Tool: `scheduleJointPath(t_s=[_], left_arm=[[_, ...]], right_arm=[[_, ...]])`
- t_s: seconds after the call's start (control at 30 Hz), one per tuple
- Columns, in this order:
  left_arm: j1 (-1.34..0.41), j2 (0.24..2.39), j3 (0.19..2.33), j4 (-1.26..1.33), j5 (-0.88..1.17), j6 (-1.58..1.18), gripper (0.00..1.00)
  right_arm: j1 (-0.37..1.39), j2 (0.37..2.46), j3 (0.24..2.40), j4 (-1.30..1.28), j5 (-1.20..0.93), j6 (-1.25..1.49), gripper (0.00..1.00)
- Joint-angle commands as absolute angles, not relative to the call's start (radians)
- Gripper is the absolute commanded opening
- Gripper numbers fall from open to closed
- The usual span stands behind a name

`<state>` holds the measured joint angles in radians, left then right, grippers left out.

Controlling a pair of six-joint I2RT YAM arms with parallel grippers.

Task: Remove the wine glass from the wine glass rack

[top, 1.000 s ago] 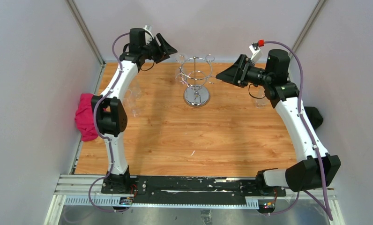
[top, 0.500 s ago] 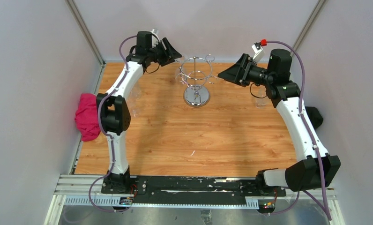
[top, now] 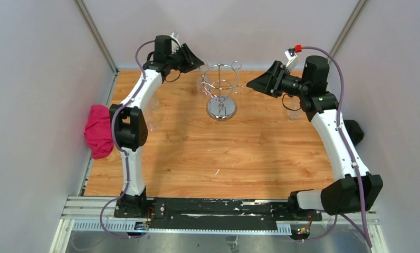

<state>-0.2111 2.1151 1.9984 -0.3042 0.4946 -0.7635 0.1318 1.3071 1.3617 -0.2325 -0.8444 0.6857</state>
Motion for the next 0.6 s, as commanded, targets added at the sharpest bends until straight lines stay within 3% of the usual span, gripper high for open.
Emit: scheduleJointPath(t_s=[0.0, 0.57], left_arm=[[-0.213, 2.144, 2.012, -0.251, 0.531, -0.789, 0.39], [-0.213, 2.128, 1.983, -0.219, 0.577, -0.817, 0.32]], right_arm=[[0.114, 1.287, 1.344, -0.214, -0.85, 0.683, 0.67], [0.097, 1.281, 1.327, -0.209, -0.857, 0.694, 0.66]])
